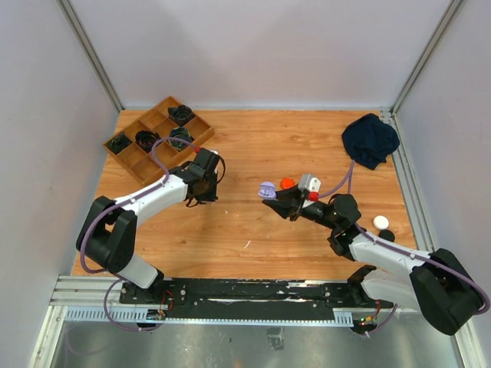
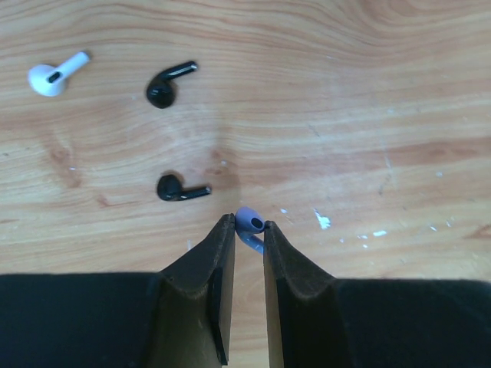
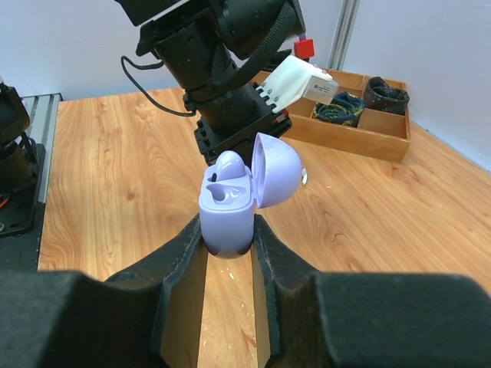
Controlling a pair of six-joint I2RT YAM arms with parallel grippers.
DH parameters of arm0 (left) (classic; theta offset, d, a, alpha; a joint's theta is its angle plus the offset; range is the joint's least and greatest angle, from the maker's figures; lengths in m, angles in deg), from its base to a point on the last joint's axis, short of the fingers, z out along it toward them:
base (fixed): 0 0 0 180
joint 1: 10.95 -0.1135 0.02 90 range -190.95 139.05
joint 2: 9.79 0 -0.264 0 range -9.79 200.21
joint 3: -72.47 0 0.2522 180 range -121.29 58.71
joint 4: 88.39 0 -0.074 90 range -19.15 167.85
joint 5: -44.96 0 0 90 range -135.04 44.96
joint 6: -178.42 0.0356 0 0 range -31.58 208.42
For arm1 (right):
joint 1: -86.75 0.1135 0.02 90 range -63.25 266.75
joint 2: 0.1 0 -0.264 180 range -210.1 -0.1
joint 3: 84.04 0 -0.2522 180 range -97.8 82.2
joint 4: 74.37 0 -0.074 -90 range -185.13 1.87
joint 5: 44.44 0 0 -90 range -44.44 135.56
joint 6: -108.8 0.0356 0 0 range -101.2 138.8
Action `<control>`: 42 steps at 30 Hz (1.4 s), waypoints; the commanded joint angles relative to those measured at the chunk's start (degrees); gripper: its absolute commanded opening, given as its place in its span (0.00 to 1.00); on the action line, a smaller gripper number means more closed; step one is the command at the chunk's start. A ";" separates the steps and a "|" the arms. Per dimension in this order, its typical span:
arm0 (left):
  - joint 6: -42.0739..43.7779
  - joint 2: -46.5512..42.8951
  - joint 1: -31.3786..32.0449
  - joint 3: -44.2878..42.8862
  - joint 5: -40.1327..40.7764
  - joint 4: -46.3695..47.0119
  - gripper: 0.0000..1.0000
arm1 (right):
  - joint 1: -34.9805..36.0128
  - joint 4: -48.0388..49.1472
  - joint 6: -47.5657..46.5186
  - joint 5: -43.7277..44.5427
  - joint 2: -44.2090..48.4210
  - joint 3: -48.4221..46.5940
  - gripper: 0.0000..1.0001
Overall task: Insert the wireless bluetooth earbuds into the charging case
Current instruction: Pick up the earbud from the center of the board, then place the earbud at the center of the board.
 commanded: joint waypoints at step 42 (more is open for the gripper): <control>-16.20 0.08 9.61 2.37 0.50 0.43 0.66 | -1.49 -17.02 -5.63 4.79 14.16 2.44 0.16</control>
